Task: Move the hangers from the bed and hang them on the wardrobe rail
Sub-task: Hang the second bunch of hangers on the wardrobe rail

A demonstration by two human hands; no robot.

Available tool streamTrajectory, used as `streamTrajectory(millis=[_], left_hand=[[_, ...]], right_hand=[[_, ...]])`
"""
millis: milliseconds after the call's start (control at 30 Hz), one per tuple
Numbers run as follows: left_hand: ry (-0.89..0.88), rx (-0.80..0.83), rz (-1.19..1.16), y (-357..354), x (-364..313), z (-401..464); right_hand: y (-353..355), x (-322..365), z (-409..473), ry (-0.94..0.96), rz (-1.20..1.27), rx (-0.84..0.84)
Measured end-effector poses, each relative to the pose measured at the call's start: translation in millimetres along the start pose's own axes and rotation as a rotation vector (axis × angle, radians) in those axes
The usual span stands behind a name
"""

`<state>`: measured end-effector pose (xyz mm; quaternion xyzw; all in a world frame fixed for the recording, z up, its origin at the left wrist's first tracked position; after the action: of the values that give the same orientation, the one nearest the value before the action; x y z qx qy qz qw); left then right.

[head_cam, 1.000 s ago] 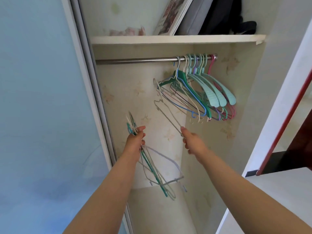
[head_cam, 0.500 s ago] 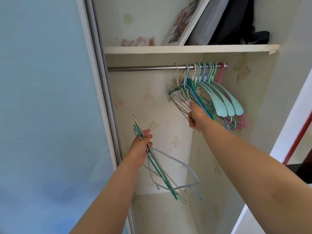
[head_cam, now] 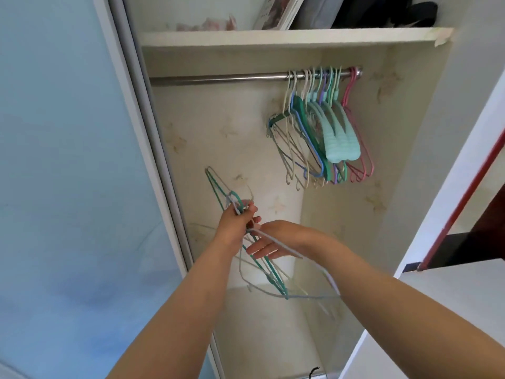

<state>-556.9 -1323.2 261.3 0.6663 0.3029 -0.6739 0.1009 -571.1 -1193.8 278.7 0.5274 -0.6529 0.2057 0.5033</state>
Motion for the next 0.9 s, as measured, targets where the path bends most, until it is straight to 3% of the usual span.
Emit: streamTrajectory(millis=[100,233,367,467,667,900], left_hand=[[0.037,0.073,-0.037,-3,8,-3],[0.053,0.061,-0.039,-5,15,-7],[0.069,0.024,-0.067,-7,22,-9],[0.081,0.005,-0.063,-3,26,-7],[0.181,-0.162,-0.104,25,42,-7],[0.051,-0.295,0.033,51,33,-2]], right_hand=[[-2,-13,2,0.064,0.009,-0.093],[15,-22,0,0.154,-0.174,-0.472],[-2,-38,8,0.064,-0.509,-0.321],[-2,-52,12,0.094,-0.537,-0.397],[27,-95,7,0.044,0.118,-0.675],[57,-149,-1,-0.205,-0.427,-0.632]])
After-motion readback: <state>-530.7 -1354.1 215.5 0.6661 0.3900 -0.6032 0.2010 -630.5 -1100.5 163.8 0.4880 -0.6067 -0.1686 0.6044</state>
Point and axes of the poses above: each hand's wrist, its own z-axis towards the middle knuckle, its own y-axis out of the back of the hand, x = y × z, the point moved 5 cm from there along z, towards the middle knuckle, and after that the axes turned 1 degree about y, right-handed, at the moved point
